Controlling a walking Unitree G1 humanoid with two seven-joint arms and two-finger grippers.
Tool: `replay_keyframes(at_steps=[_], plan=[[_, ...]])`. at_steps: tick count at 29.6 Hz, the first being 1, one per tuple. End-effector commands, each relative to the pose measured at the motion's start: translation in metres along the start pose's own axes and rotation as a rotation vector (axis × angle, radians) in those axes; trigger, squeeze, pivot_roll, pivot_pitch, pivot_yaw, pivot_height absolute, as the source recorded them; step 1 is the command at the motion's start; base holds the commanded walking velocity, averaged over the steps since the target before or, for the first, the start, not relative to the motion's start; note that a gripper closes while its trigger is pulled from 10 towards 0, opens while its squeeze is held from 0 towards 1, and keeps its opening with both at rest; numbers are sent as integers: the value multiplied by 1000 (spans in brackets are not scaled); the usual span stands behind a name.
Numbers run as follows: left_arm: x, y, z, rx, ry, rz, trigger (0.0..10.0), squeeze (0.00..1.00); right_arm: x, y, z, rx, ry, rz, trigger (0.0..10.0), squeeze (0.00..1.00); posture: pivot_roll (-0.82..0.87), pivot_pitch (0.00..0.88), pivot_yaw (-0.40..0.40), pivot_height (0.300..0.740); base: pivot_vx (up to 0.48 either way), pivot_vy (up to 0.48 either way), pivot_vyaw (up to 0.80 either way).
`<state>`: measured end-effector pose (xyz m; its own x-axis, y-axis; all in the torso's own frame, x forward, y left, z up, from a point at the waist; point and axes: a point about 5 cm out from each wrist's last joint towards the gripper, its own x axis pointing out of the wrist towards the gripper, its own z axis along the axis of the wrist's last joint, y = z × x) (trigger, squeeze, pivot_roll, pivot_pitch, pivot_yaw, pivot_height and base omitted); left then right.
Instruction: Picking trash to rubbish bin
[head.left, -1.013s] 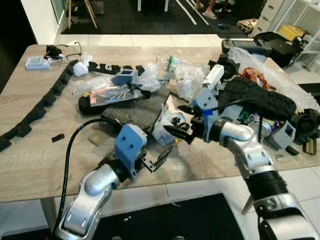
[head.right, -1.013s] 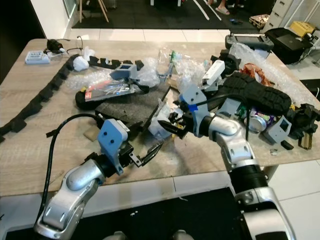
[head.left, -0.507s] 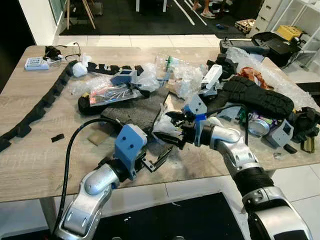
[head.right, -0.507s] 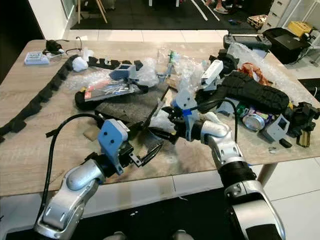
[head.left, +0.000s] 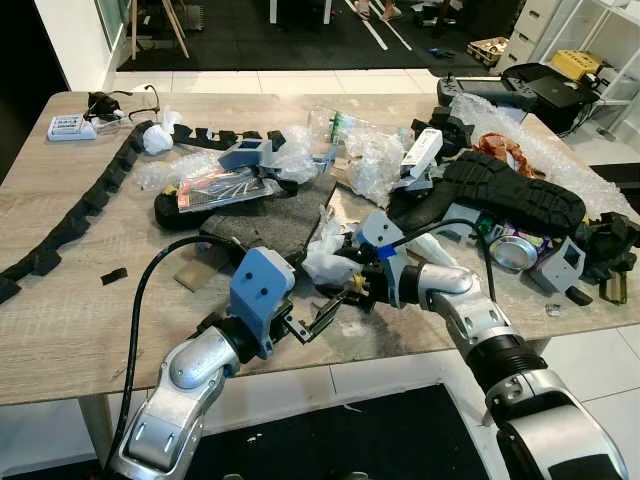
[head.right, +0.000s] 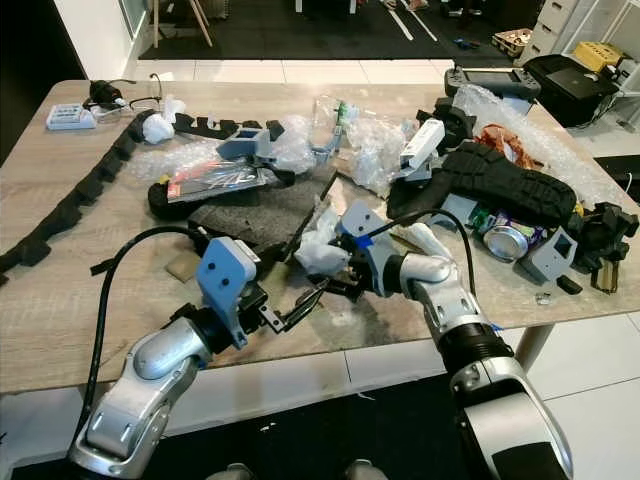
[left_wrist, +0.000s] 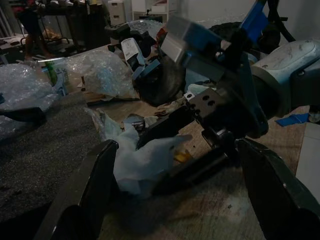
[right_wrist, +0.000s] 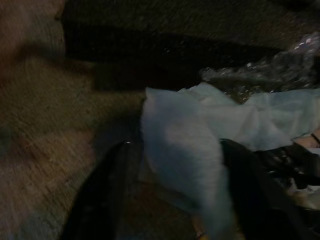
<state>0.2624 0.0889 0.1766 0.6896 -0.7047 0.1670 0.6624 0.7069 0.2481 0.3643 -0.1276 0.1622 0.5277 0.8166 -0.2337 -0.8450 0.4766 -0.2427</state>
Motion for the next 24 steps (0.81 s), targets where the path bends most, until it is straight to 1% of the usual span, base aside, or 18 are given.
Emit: replay_keyframes(at_steps=[1,2,3,7,11,12,14,15,16,17,19,21,23,24], plan=[[0,-3,-2,2,4,-10,10000,0,-4,-5,3,0,-20,-11,0,0,24,151,-60,740,0,0,0],[0,-2,-2,2,3,-9,10000,0,-4,-7,8,-12,-41,-8,0,0,24,151,-60,740,0,0,0],[0,-2,-2,2,3,-9,10000,0,-4,-7,8,-12,-41,-8,0,0,24,151,-60,740,0,0,0],[0,-3,-2,4,3,-9,10000,0,-5,-11,22,-45,-81,-1,0,0,24,151,-60,740,0,0,0],[0,-3,-2,3,4,-8,10000,0,-9,-15,48,-73,-154,31,0,0,24,151,-60,740,0,0,0],[0,-3,-2,3,4,-8,10000,0,-9,-15,48,-73,-154,31,0,0,24,151,-60,740,0,0,0],[0,-3,-2,2,4,-10,10000,0,-13,-20,61,-70,-206,30,0,0,24,151,-60,740,0,0,0],[0,-3,-2,2,4,-10,10000,0,-13,-20,61,-70,-206,30,0,0,24,151,-60,740,0,0,0],[1,-3,-3,1,4,-12,10000,0,-17,-25,75,-64,-256,23,0,0,24,151,-60,740,0,0,0],[1,-3,-3,1,4,-12,10000,0,-17,-25,75,-64,-256,23,0,0,24,151,-60,740,0,0,0],[1,-4,-3,0,4,-14,10000,0,-20,-28,83,-65,-282,22,0,0,24,151,-60,740,0,0,0],[1,-4,-3,0,4,-15,10000,0,-21,-28,85,-73,-284,24,0,0,15,150,-59,740,0,0,0],[1,-4,-3,0,3,-13,10000,0,-25,-29,95,-73,-325,27,0,0,15,150,-59,740,0,0,0],[1,-3,-2,1,3,-10,10000,0,-31,-32,110,-50,-403,13,0,0,23,152,-61,740,0,0,0]])
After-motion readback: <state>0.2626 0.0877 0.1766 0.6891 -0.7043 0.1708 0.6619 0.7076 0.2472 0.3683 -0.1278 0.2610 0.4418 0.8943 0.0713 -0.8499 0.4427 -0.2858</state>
